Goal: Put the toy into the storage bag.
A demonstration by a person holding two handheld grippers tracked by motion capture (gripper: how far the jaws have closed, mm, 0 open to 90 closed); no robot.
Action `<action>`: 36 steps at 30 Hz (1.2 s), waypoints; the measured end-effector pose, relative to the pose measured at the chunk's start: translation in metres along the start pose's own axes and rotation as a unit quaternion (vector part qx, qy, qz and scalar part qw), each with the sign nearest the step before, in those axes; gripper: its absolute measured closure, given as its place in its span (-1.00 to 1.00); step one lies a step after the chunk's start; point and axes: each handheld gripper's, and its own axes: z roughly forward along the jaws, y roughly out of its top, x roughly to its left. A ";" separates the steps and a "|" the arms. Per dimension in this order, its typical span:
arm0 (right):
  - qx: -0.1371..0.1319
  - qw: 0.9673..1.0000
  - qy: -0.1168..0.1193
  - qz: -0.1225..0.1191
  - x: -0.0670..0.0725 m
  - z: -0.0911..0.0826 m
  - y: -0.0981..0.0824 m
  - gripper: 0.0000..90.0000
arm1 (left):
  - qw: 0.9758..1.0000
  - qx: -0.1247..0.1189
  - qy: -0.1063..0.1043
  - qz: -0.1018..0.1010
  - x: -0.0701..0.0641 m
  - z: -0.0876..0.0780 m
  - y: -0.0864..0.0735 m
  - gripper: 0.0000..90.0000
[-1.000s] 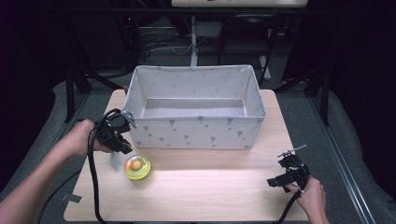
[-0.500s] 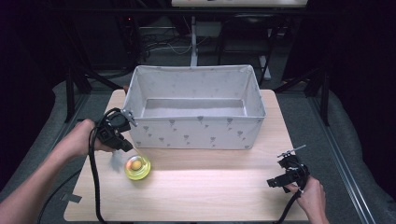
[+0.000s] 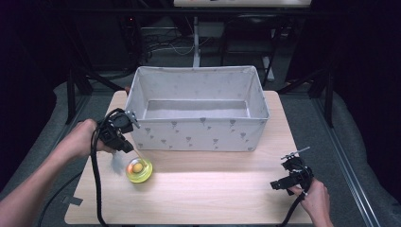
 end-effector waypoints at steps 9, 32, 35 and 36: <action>-0.003 1.000 -0.001 0.001 0.000 0.000 0.000 -0.87 | 1.000 -0.005 -0.003 0.006 -0.002 -0.011 0.004 0.96; 0.002 1.000 -0.002 -0.004 -0.001 -0.001 0.000 -0.87 | 1.000 0.006 0.007 0.014 -0.001 -0.039 0.012 0.96; -0.008 1.000 -0.005 -0.007 0.001 -0.003 0.000 -0.86 | 1.000 0.015 0.011 0.014 0.000 -0.043 0.012 0.96; -0.011 1.000 -0.007 -0.007 0.001 -0.004 0.000 -0.86 | 1.000 0.015 0.013 0.013 0.000 -0.044 0.012 0.96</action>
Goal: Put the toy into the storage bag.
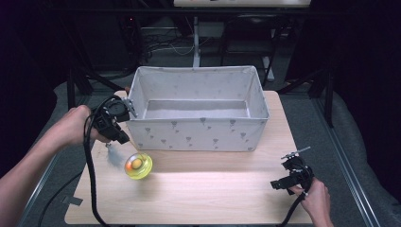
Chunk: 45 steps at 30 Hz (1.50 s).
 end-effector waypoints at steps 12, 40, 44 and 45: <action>0.004 1.000 -0.002 -0.003 0.000 0.000 0.000 -0.87 | 1.000 0.006 0.012 0.001 0.002 -0.021 0.001 0.96; -0.004 1.000 -0.006 -0.001 0.002 -0.001 0.000 -0.86 | 0.999 0.027 0.024 0.008 0.010 -0.054 0.014 0.96; -0.003 1.000 -0.006 -0.003 0.001 -0.001 0.000 -0.86 | 0.999 0.026 0.027 0.010 0.010 -0.060 0.016 0.96; -0.001 1.000 -0.007 -0.004 0.001 -0.001 0.000 -0.86 | 0.999 0.025 0.028 0.012 0.010 -0.061 0.016 0.96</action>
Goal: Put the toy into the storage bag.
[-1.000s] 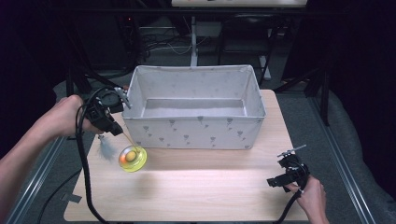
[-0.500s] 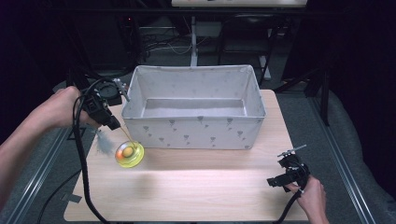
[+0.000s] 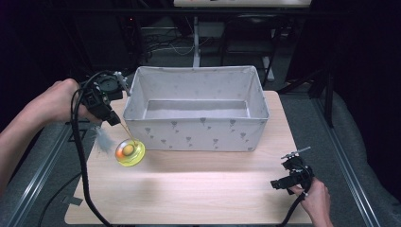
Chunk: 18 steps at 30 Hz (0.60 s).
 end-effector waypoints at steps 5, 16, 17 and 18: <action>0.001 1.000 0.000 -0.001 0.000 0.000 0.000 -0.86 | 1.000 -0.004 -0.006 -0.002 0.002 -0.008 0.002 0.96; 0.000 1.000 -0.006 0.001 0.001 0.001 0.000 -0.87 | 1.000 -0.005 0.002 0.003 0.003 -0.024 0.002 0.96; 0.000 1.000 -0.003 0.002 0.001 0.001 0.000 -0.87 | 1.000 -0.007 0.003 0.002 0.004 -0.026 0.002 0.96; -0.008 1.000 -0.004 0.008 0.002 0.002 -0.001 -0.87 | 1.000 -0.008 0.004 0.003 0.004 -0.028 0.002 0.96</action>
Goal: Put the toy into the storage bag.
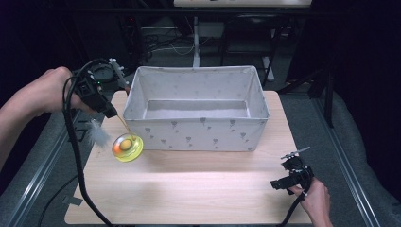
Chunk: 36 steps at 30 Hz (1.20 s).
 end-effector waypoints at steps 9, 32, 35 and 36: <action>0.006 1.000 0.002 -0.008 -0.002 -0.001 0.000 -0.87 | 1.000 -0.012 0.002 0.000 0.001 -0.019 0.006 0.96; 0.004 1.000 -0.006 -0.009 -0.002 -0.002 0.000 -0.87 | 1.000 -0.014 0.016 0.007 0.014 -0.051 0.024 0.96; 0.001 1.000 -0.002 -0.007 -0.002 -0.003 0.000 -0.87 | 1.000 -0.012 0.018 0.004 0.017 -0.054 0.026 0.96; 0.001 1.000 -0.002 -0.007 -0.003 -0.002 0.000 -0.87 | 1.000 -0.011 0.019 0.002 0.019 -0.056 0.027 0.96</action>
